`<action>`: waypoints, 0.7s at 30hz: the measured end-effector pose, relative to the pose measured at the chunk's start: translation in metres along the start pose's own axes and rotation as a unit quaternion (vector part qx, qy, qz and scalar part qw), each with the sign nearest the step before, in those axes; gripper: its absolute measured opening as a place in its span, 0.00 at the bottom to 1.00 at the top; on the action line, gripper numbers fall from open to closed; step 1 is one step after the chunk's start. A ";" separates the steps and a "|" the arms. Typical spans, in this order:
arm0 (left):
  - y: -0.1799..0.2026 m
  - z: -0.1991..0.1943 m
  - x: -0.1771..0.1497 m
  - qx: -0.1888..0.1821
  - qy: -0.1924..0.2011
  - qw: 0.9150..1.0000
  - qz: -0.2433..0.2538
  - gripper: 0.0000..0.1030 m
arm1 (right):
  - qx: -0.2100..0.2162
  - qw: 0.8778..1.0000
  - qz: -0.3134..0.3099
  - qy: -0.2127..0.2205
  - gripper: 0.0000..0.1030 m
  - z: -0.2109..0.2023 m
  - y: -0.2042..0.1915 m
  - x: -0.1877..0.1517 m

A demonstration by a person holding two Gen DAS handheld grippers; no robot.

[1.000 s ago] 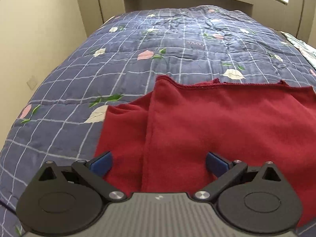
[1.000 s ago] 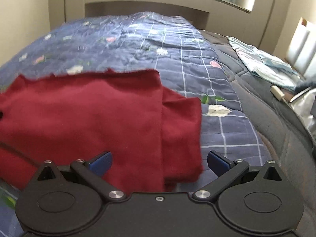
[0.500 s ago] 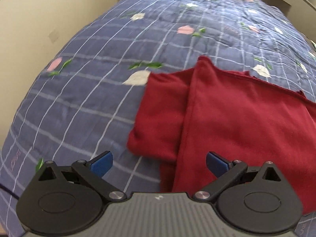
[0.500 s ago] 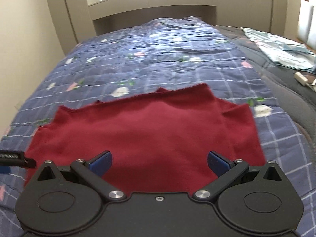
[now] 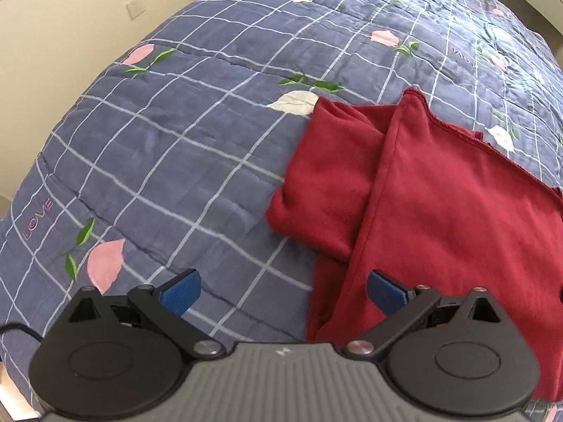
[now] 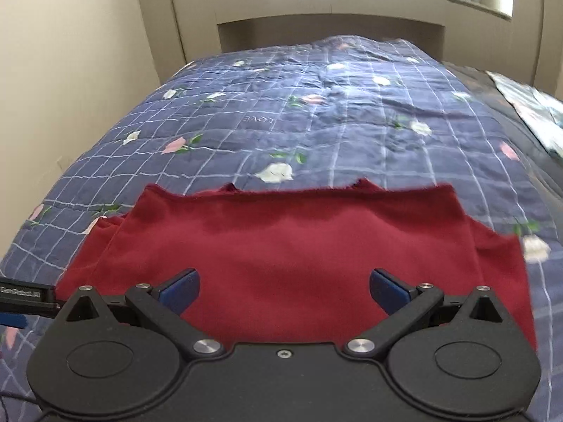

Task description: Fold small clothes

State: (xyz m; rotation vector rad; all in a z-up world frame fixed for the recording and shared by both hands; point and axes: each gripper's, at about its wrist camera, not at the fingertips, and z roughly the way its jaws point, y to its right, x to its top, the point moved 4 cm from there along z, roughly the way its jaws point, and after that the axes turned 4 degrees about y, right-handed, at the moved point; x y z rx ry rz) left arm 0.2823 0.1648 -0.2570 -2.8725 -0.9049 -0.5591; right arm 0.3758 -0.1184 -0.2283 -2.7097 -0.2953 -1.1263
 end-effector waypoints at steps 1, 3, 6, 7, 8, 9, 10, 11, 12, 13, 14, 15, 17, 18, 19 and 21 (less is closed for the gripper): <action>0.001 0.000 0.002 0.010 0.003 1.000 -0.012 0.99 | -0.002 1.000 0.013 0.005 0.99 0.002 0.000 0.002; 0.003 -0.001 0.008 0.017 -0.009 0.999 -0.043 0.99 | -0.002 0.999 0.042 -0.001 0.99 0.009 0.001 0.007; 0.012 -0.012 0.017 -0.013 -0.009 0.998 -0.060 0.99 | 0.023 1.000 -0.013 0.003 0.99 0.011 -0.006 0.011; 0.017 -0.016 0.019 -0.029 -0.001 0.999 -0.036 0.99 | 0.015 0.999 -0.034 -0.005 0.99 0.013 -0.007 0.011; 0.021 -0.019 0.021 -0.023 0.004 1.000 -0.018 0.99 | 0.017 0.998 -0.051 -0.012 0.99 0.016 -0.008 0.010; 0.023 -0.021 0.022 -0.012 0.006 1.000 -0.001 0.99 | 0.027 0.997 -0.067 -0.018 0.99 0.019 -0.008 0.010; 0.025 -0.021 0.024 -0.007 0.006 1.000 0.016 0.99 | 0.032 0.996 -0.079 -0.019 0.99 0.021 -0.009 0.010; 0.026 -0.020 0.025 -0.008 0.006 1.000 0.025 0.99 | 0.031 0.995 -0.088 -0.015 0.99 0.023 -0.008 0.011; 0.027 -0.018 0.026 -0.007 0.003 1.000 0.029 0.99 | 0.030 0.995 -0.098 -0.011 0.99 0.026 -0.009 0.012; 0.027 -0.016 0.027 -0.007 0.000 0.999 0.032 0.99 | 0.029 0.994 -0.105 -0.008 0.99 0.030 -0.009 0.014; 0.027 -0.012 0.029 -0.007 -0.001 0.999 0.034 0.99 | 0.023 0.994 -0.110 -0.005 0.99 0.034 -0.009 0.016; 0.026 -0.008 0.031 -0.002 -0.003 0.999 0.032 0.99 | 0.018 0.994 -0.110 -0.001 0.99 0.039 -0.008 0.018; 0.027 -0.002 0.035 0.004 -0.004 1.000 0.023 0.99 | 0.012 0.994 -0.109 0.008 0.99 0.050 -0.007 0.023; 0.027 0.001 0.037 0.003 -0.004 1.000 0.019 0.99 | 0.013 0.994 -0.111 0.011 0.99 0.056 -0.008 0.025; 0.027 0.005 0.038 0.004 -0.004 1.000 0.018 0.99 | 0.014 0.993 -0.115 0.013 0.99 0.061 -0.009 0.027; 0.027 0.011 0.040 0.007 -0.004 1.000 0.023 0.99 | 0.010 0.992 -0.124 0.018 0.99 0.074 -0.010 0.031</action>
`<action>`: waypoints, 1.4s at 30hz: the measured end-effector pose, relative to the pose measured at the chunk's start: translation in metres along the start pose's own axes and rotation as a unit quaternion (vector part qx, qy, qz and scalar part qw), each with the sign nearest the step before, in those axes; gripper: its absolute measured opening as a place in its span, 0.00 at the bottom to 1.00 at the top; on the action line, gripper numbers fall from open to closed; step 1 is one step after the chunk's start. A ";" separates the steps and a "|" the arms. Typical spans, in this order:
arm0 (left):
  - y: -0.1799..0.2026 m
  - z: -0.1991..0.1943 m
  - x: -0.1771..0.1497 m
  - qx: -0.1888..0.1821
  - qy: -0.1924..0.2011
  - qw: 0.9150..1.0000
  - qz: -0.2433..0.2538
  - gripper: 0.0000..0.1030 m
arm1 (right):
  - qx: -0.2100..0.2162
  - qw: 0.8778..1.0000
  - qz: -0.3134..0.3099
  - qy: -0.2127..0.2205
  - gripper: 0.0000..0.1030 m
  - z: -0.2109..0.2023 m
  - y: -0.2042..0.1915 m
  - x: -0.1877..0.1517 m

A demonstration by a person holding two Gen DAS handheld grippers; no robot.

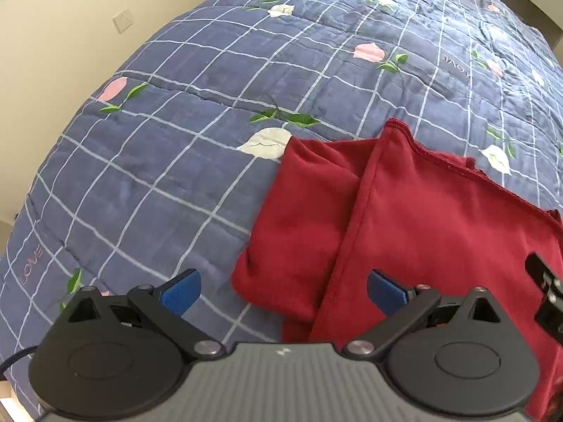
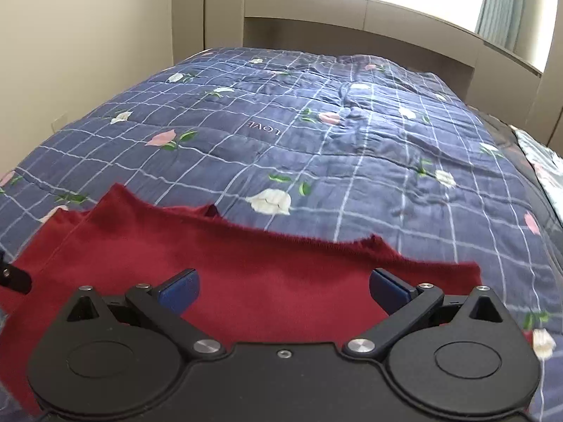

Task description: Fold small clothes

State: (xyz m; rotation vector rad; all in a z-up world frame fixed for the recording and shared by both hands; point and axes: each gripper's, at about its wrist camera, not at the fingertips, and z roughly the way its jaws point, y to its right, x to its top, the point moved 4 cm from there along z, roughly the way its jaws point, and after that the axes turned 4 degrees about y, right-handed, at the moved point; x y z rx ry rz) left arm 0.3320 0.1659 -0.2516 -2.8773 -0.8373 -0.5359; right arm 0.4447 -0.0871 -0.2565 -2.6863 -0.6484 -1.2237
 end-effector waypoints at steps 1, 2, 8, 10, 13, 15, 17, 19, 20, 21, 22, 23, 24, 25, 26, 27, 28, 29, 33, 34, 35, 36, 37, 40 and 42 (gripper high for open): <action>0.001 0.002 0.001 0.003 0.000 1.000 0.005 0.99 | -0.002 1.000 -0.004 0.000 0.99 0.006 0.001 0.001; 0.001 0.005 0.002 0.006 0.001 1.000 0.010 0.99 | -0.004 1.000 -0.006 -0.001 0.99 0.013 0.002 0.002; 0.000 0.018 0.003 0.019 -0.006 1.000 0.017 0.99 | -0.013 1.000 -0.010 -0.019 0.99 0.038 0.008 0.003; -0.001 0.023 0.003 0.020 -0.010 1.000 0.017 1.00 | -0.015 0.999 -0.007 -0.029 0.99 0.044 0.010 0.001; -0.001 0.028 0.001 0.019 -0.013 1.000 0.017 1.00 | -0.020 0.999 -0.011 -0.048 0.99 0.053 0.012 -0.005; -0.001 0.030 0.000 0.019 -0.015 1.000 0.015 1.00 | -0.017 0.998 -0.011 -0.054 0.99 0.055 0.012 -0.009; 0.000 0.031 0.000 0.019 -0.016 1.000 0.014 1.00 | -0.016 0.998 -0.013 -0.056 0.99 0.052 0.012 -0.012; 0.000 0.032 0.000 0.019 -0.017 1.000 0.012 1.00 | -0.017 0.998 -0.014 -0.058 0.99 0.045 0.012 -0.016; 0.000 0.033 0.000 0.019 -0.018 1.000 0.011 1.00 | -0.018 0.998 -0.013 -0.060 0.99 0.042 0.012 -0.018; 0.000 0.033 0.000 0.019 -0.019 1.000 0.011 1.00 | -0.018 0.998 -0.011 -0.062 0.99 0.037 0.012 -0.021; 0.000 0.033 0.000 0.020 -0.018 1.000 0.013 1.00 | -0.018 0.998 -0.007 -0.063 0.99 0.032 0.012 -0.025; 0.001 0.032 0.000 0.021 -0.018 1.000 0.015 1.00 | -0.018 0.998 -0.003 -0.063 0.99 0.027 0.013 -0.028; 0.001 0.032 0.000 0.021 -0.017 0.999 0.017 0.99 | -0.018 0.998 0.000 -0.062 0.99 0.020 0.012 -0.031; 0.001 0.032 0.000 0.022 -0.016 0.999 0.019 0.99 | -0.018 0.998 0.002 -0.061 0.99 0.013 0.012 -0.035; 0.002 0.032 -0.001 0.022 -0.015 0.999 0.021 0.99 | -0.018 0.998 0.004 -0.061 0.99 0.006 0.012 -0.038; 0.002 0.031 -0.001 0.021 -0.014 0.999 0.023 0.99 | -0.018 0.998 0.005 -0.061 0.99 0.000 0.011 -0.043; 0.002 0.030 -0.002 0.021 -0.013 0.999 0.024 0.99 | -0.016 0.998 0.005 -0.062 0.99 -0.006 0.010 -0.046; 0.002 0.029 -0.002 0.020 -0.012 0.999 0.025 0.99 | -0.016 0.998 0.004 -0.064 0.99 -0.012 0.008 -0.051; 0.000 0.023 -0.008 0.005 -0.004 1.000 0.027 1.00 | -0.022 0.997 0.001 -0.072 0.99 -0.030 0.003 -0.061; -0.001 0.021 -0.011 -0.006 0.001 1.000 0.026 0.99 | -0.023 0.997 0.004 -0.080 0.99 -0.031 0.003 -0.062; -0.003 0.018 -0.014 -0.019 0.006 0.999 0.025 1.00 | -0.024 0.996 0.008 -0.090 0.99 -0.032 0.002 -0.062; -0.005 0.016 -0.017 -0.028 0.010 0.999 0.023 1.00 | -0.025 0.995 0.011 -0.099 0.99 -0.031 0.002 -0.061; -0.007 0.015 -0.021 -0.038 0.015 0.999 0.019 1.00 | -0.026 0.994 0.014 -0.106 0.99 -0.030 0.003 -0.060; -0.016 0.014 -0.031 -0.057 0.019 0.998 0.000 1.00 | -0.027 0.992 0.024 -0.121 1.00 -0.025 0.004 -0.058; -0.021 0.015 -0.037 -0.063 0.020 0.998 -0.006 1.00 | -0.026 0.992 0.030 -0.120 1.00 -0.025 0.004 -0.060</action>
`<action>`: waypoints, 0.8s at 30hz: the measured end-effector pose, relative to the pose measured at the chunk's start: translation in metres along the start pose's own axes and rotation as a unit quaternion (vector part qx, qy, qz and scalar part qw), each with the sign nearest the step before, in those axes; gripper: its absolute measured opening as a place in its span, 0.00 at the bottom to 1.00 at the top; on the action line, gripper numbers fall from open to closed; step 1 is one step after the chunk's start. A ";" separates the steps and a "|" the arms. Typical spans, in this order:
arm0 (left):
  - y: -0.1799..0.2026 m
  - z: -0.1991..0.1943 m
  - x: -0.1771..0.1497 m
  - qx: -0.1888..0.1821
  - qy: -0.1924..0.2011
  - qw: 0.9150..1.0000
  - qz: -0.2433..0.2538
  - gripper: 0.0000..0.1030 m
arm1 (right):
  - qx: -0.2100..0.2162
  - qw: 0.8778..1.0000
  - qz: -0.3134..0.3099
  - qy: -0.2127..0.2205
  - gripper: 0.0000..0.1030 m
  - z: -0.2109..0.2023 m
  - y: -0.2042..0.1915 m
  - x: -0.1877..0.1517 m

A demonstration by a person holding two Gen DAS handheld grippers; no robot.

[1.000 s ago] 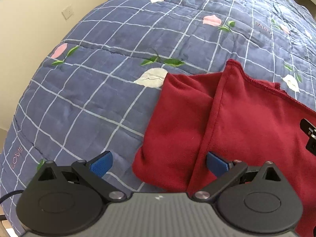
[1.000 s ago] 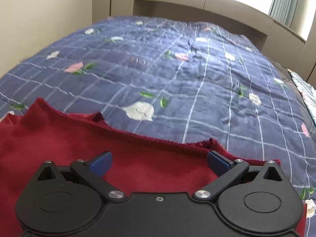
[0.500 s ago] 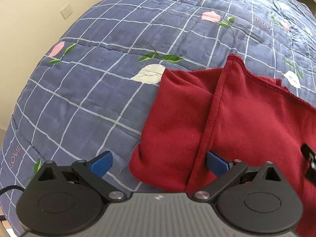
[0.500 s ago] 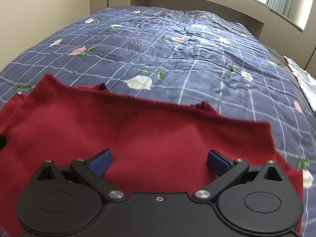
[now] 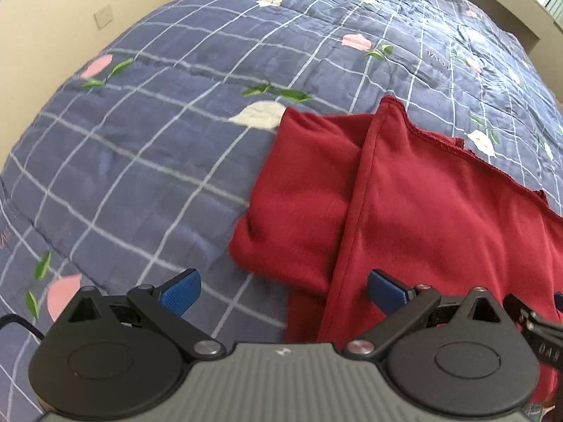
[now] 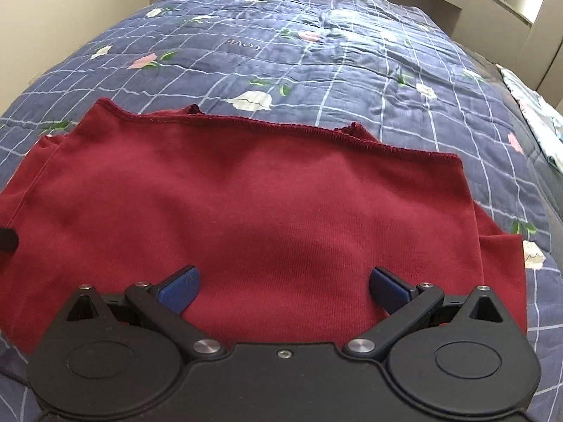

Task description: Fold small clothes

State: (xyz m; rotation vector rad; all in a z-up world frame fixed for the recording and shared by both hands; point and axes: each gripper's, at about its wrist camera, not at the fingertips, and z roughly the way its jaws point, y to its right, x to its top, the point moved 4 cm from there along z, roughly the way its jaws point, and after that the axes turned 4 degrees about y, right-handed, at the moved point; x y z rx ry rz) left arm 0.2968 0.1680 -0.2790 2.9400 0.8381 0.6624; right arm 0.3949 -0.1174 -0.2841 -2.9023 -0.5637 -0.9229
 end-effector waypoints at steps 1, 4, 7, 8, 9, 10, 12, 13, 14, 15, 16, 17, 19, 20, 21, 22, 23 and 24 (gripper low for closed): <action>-0.001 0.001 -0.002 0.000 0.000 1.000 -0.002 0.99 | 0.000 1.000 0.000 0.001 1.00 -0.001 0.000 -0.001; -0.003 0.000 -0.007 -0.007 0.001 1.000 -0.013 0.99 | 0.004 1.000 -0.001 0.005 1.00 -0.002 0.001 -0.001; 0.000 0.000 -0.011 -0.023 -0.004 0.999 -0.026 0.99 | 0.007 1.000 0.001 0.005 1.00 -0.001 0.002 -0.001; 0.002 0.000 -0.013 -0.030 -0.004 0.999 -0.029 0.99 | 0.008 1.000 0.001 0.005 1.00 0.000 0.003 -0.001; 0.004 0.000 -0.013 -0.036 -0.003 0.999 -0.030 0.99 | 0.008 1.000 0.001 0.004 1.00 0.000 0.003 -0.001; 0.005 -0.001 -0.014 -0.038 0.000 0.999 -0.031 0.99 | 0.009 1.000 0.001 0.003 1.00 0.000 0.004 0.000; 0.004 -0.001 -0.014 -0.032 0.010 0.999 -0.035 0.99 | 0.010 1.000 0.001 0.002 1.00 0.000 0.004 0.000; 0.003 0.000 -0.013 -0.026 0.016 0.999 -0.039 1.00 | 0.011 1.000 0.000 0.002 1.00 0.000 0.004 0.000; 0.000 0.000 -0.012 -0.020 0.021 0.999 -0.045 1.00 | 0.011 1.000 0.001 0.002 1.00 0.000 0.004 0.000; -0.003 0.000 -0.010 -0.011 0.030 0.998 -0.054 1.00 | 0.011 1.000 0.001 0.003 1.00 0.000 0.004 0.000; -0.007 0.001 -0.007 -0.003 0.038 0.997 -0.065 1.00 | 0.012 1.000 0.001 0.003 1.00 0.000 0.004 0.000; -0.011 0.002 -0.003 0.000 0.045 0.996 -0.073 1.00 | 0.011 1.000 0.001 0.004 1.00 0.000 0.003 0.000; -0.016 0.006 0.004 -0.005 0.053 0.995 -0.082 0.99 | 0.012 1.000 0.001 0.006 1.00 0.000 0.003 -0.001; -0.017 0.009 0.007 -0.008 0.054 0.995 -0.082 0.99 | 0.013 1.000 0.001 0.008 1.00 0.000 0.003 -0.001; -0.017 0.011 0.010 -0.012 0.056 0.995 -0.079 0.99 | 0.013 1.000 0.001 0.010 1.00 -0.001 0.004 -0.002; -0.017 0.014 0.012 -0.015 0.057 0.996 -0.073 1.00 | 0.014 1.000 0.001 0.012 1.00 -0.001 0.004 -0.003; -0.015 0.015 0.014 -0.016 0.057 0.996 -0.067 1.00 | 0.015 1.000 0.000 0.014 1.00 -0.002 0.004 -0.003; -0.013 0.016 0.016 -0.015 0.058 0.996 -0.059 1.00 | 0.017 1.000 -0.002 0.015 1.00 -0.003 0.004 -0.004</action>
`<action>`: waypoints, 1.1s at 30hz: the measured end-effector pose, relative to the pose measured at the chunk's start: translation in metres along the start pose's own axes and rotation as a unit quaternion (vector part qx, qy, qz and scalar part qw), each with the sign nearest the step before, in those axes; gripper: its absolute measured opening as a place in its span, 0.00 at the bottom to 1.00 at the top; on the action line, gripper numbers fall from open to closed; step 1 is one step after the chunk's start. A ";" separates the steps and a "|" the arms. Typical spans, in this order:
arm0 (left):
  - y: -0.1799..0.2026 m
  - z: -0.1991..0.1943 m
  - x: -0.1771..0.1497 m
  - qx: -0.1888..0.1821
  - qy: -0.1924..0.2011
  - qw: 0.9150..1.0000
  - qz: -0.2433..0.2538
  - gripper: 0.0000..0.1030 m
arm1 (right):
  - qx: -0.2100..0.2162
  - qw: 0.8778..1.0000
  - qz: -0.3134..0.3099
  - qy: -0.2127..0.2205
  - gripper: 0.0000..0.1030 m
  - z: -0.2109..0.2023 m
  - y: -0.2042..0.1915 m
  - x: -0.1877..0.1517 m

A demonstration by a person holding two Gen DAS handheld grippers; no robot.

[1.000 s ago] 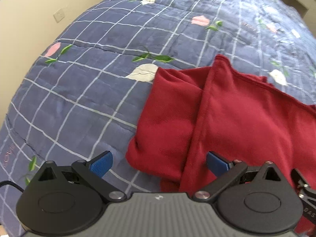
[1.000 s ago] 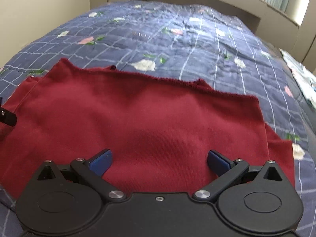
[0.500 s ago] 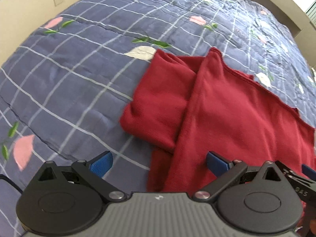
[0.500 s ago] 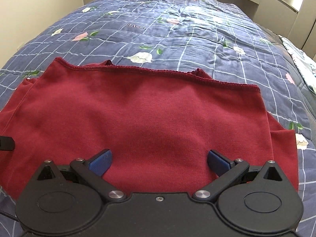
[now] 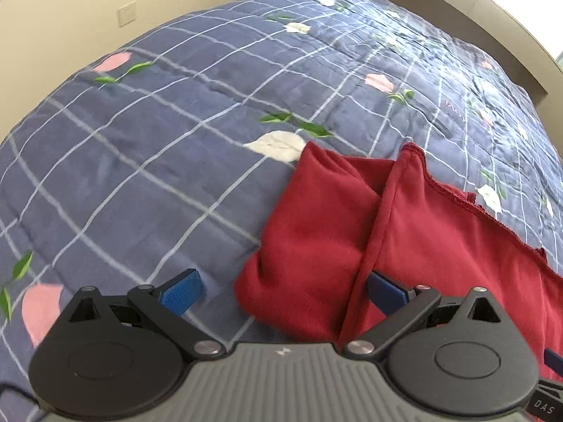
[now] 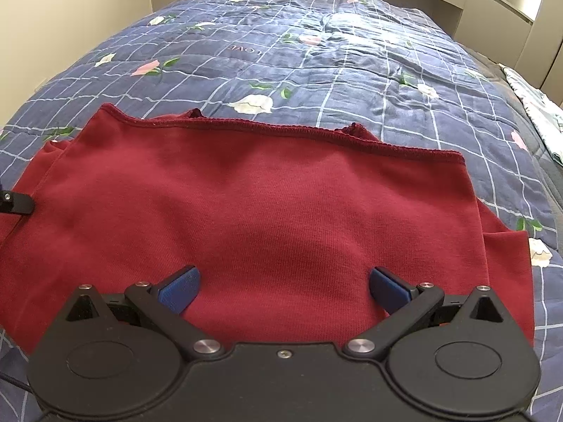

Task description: Fold small clothes

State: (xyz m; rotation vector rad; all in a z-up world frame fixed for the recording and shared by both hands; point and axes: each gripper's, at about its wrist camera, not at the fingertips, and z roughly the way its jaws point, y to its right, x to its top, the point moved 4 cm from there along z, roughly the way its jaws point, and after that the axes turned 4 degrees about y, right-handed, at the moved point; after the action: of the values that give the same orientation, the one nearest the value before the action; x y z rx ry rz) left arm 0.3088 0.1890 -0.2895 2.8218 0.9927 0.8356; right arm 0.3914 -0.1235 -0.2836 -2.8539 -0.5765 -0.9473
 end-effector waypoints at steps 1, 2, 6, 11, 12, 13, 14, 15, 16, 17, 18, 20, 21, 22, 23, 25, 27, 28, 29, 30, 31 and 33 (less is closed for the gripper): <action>0.002 0.000 0.000 0.002 0.000 1.000 0.007 1.00 | 0.001 1.000 0.000 0.001 1.00 -0.001 0.001 -0.001; 0.004 0.000 0.000 0.006 0.002 1.000 0.014 1.00 | 0.002 1.000 0.002 0.003 1.00 -0.004 0.002 -0.003; 0.015 -0.007 0.001 0.033 0.008 0.998 0.054 0.99 | 0.006 0.999 0.033 0.022 1.00 -0.019 0.011 -0.016; 0.026 -0.012 0.004 0.055 0.022 0.993 0.104 1.00 | 0.013 0.997 0.053 0.046 1.00 -0.032 0.017 -0.037; 0.027 -0.011 0.005 0.057 0.021 0.992 0.112 1.00 | 0.010 0.997 0.050 0.049 1.00 -0.032 0.016 -0.038; 0.027 -0.009 0.006 0.056 0.019 0.991 0.118 1.00 | 0.006 0.998 0.045 0.051 1.00 -0.033 0.014 -0.039; 0.027 -0.007 0.007 0.054 0.016 0.991 0.121 1.00 | 0.002 0.998 0.042 0.053 1.00 -0.033 0.012 -0.040; 0.026 -0.005 0.007 0.051 0.013 0.991 0.123 1.00 | -0.002 0.998 0.039 0.054 1.00 -0.034 0.011 -0.039; 0.025 -0.003 0.007 0.048 0.009 0.991 0.123 1.00 | -0.006 0.998 0.037 0.056 1.00 -0.035 0.009 -0.038; 0.025 -0.001 0.008 0.044 0.006 0.991 0.124 1.00 | -0.009 0.997 0.035 0.061 1.00 -0.037 0.008 -0.037; 0.024 0.001 0.008 0.041 0.003 0.992 0.123 1.00 | -0.012 0.997 0.032 0.066 1.00 -0.039 0.007 -0.037; 0.023 0.001 0.010 0.035 0.000 0.992 0.123 1.00 | -0.016 0.997 0.021 0.073 1.00 -0.042 0.003 -0.037; 0.022 0.001 0.011 0.032 -0.001 0.992 0.122 1.00 | -0.015 0.997 0.015 0.068 1.00 -0.041 0.000 -0.039; 0.021 0.001 0.012 0.029 0.000 0.992 0.120 1.00 | -0.013 0.998 0.010 0.057 1.00 -0.039 -0.002 -0.043; 0.019 0.000 0.014 0.027 0.004 0.993 0.117 1.00 | -0.015 0.999 0.004 0.045 1.00 -0.035 -0.005 -0.046; 0.015 -0.002 0.018 0.022 0.015 0.994 0.107 1.00 | -0.022 0.998 -0.009 0.053 1.00 -0.032 -0.008 -0.051; 0.008 -0.003 0.022 0.013 0.022 0.995 0.092 1.00 | -0.022 0.998 -0.008 0.060 1.00 -0.031 -0.008 -0.053; 0.005 -0.002 0.024 0.005 0.024 0.996 0.084 1.00 | -0.020 0.998 -0.006 0.062 1.00 -0.031 -0.008 -0.054; 0.003 0.000 0.025 -0.003 0.023 0.997 0.077 1.00 | -0.018 0.998 -0.005 0.064 1.00 -0.031 -0.006 -0.055; 0.000 0.003 0.025 -0.014 0.019 0.997 0.069 1.00 | -0.016 0.998 -0.005 0.066 1.00 -0.031 -0.006 -0.055; -0.002 0.007 0.026 -0.024 0.012 0.998 0.061 0.99 | -0.015 0.998 -0.005 0.067 1.00 -0.032 -0.006 -0.056; -0.006 0.014 0.027 -0.039 -0.004 0.998 0.040 0.94 | -0.014 0.998 -0.004 0.068 1.00 -0.032 -0.006 -0.056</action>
State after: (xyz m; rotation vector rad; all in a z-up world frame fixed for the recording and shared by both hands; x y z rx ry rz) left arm 0.3293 0.2116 -0.2898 2.8124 0.8332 0.8506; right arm 0.3299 -0.1426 -0.2917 -2.7837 -0.5656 -1.1494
